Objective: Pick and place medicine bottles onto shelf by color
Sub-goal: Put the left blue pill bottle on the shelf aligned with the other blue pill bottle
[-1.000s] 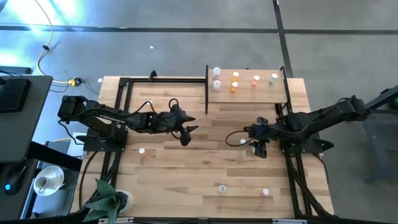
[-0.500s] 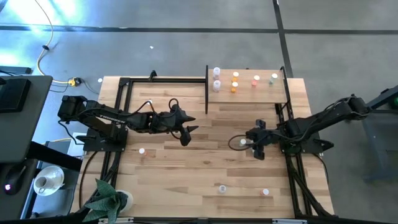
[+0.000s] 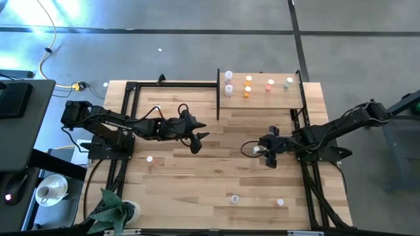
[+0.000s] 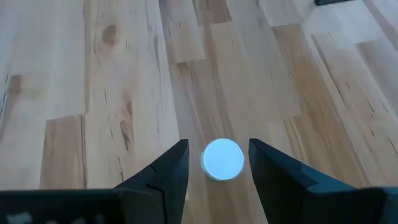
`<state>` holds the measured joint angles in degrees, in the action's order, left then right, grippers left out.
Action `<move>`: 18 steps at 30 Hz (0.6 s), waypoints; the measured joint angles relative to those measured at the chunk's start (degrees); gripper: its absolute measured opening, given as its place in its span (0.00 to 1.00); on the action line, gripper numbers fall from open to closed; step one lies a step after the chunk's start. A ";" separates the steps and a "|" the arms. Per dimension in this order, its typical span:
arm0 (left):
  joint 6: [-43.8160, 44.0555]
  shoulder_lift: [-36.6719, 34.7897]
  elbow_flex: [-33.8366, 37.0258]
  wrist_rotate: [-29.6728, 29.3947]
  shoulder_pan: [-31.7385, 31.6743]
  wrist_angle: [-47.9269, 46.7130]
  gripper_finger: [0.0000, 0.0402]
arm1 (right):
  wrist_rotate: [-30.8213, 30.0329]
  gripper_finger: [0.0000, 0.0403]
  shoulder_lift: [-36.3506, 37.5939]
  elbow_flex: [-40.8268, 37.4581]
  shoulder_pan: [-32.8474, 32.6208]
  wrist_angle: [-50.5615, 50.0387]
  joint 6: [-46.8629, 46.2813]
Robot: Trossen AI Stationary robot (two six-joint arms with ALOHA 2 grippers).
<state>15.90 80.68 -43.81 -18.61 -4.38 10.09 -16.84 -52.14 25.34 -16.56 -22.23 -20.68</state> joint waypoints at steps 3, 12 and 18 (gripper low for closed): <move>0.00 0.00 0.00 0.00 0.00 0.00 0.46 | -0.32 0.39 -0.32 0.00 0.00 0.20 -0.37; 0.00 0.00 0.00 0.00 0.00 0.01 0.46 | -0.78 0.39 -5.80 0.00 0.00 2.36 -1.80; 0.00 0.00 0.00 0.00 0.00 0.00 0.46 | -0.57 0.39 -9.02 0.15 0.04 4.27 -1.80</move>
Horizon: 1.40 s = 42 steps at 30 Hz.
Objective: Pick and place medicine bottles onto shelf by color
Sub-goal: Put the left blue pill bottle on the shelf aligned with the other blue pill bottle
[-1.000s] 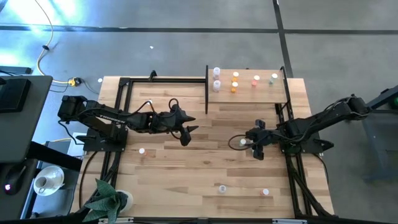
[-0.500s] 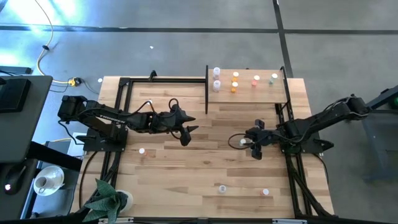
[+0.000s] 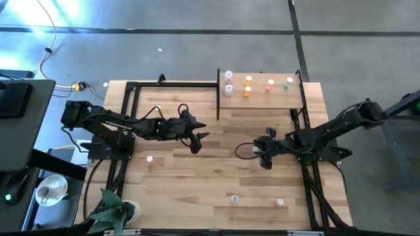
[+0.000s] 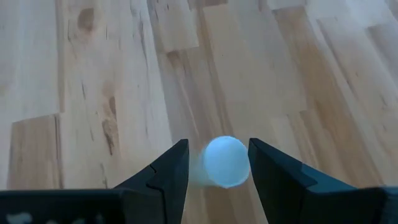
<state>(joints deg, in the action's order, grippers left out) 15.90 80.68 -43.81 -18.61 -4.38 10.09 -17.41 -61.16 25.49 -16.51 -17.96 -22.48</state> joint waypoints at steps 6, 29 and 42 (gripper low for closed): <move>0.00 0.00 0.00 0.00 0.00 0.02 0.46 | 1.13 0.39 -0.85 -0.15 -0.02 -0.78 -1.08; -0.57 0.00 0.00 0.00 -0.02 0.00 0.46 | 0.71 0.39 -0.66 10.36 -2.01 -16.64 -17.07; -0.47 0.00 0.00 0.00 -0.01 0.00 0.46 | -3.19 0.39 -0.73 12.20 -8.13 -29.21 -41.06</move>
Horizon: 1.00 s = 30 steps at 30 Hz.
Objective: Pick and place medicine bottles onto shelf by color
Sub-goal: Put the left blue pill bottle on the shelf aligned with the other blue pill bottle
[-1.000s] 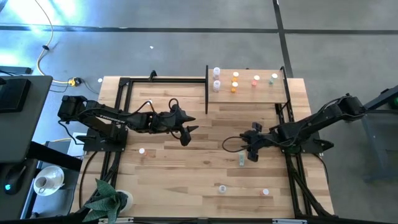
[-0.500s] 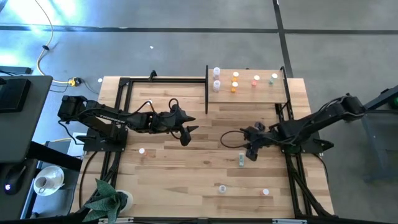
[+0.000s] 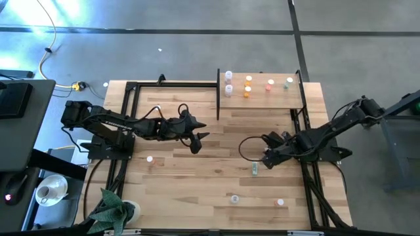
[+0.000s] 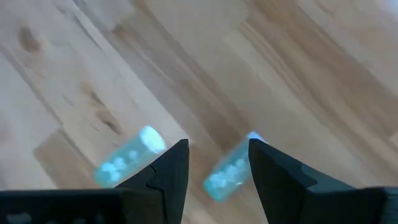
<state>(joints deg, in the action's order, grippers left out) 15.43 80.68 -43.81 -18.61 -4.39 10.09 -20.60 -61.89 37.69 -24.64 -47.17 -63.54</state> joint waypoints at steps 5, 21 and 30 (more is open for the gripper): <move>0.01 0.00 0.00 0.00 -0.01 0.00 0.46 | -0.73 0.39 -0.71 0.00 -1.42 6.38 -5.23; 0.01 0.00 0.00 0.00 -0.01 0.00 0.46 | 9.29 0.39 -18.44 0.13 -4.04 20.31 -12.13; 0.01 0.00 0.00 0.00 -0.01 0.00 0.46 | 10.57 0.39 -21.81 0.17 -3.88 20.60 -14.91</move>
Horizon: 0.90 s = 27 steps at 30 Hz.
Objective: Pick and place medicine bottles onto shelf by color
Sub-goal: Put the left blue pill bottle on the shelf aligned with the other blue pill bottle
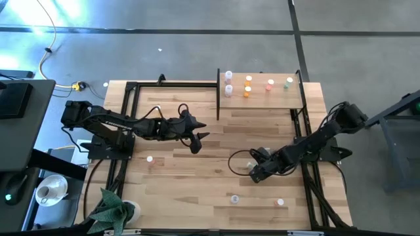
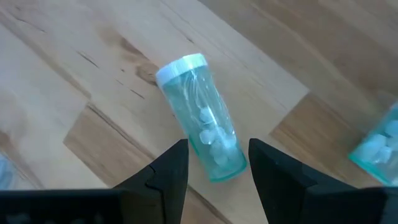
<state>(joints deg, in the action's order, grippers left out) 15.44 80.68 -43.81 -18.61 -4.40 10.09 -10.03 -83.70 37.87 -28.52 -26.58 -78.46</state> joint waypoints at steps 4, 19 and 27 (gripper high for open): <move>0.00 0.00 -0.02 0.00 0.00 0.00 0.46 | -0.86 0.39 0.00 0.00 0.06 -0.15 1.76; 0.00 0.00 -0.02 0.00 0.00 0.00 0.46 | 1.54 0.33 -2.84 0.10 3.59 -0.63 6.93; -0.04 0.00 -0.02 0.00 0.00 0.00 0.46 | 1.28 0.19 -0.90 -0.13 3.74 -0.74 10.91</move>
<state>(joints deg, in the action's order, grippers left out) 15.40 80.68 -43.83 -18.61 -4.40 10.09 -8.75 -84.60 37.74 -24.79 -27.31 -67.55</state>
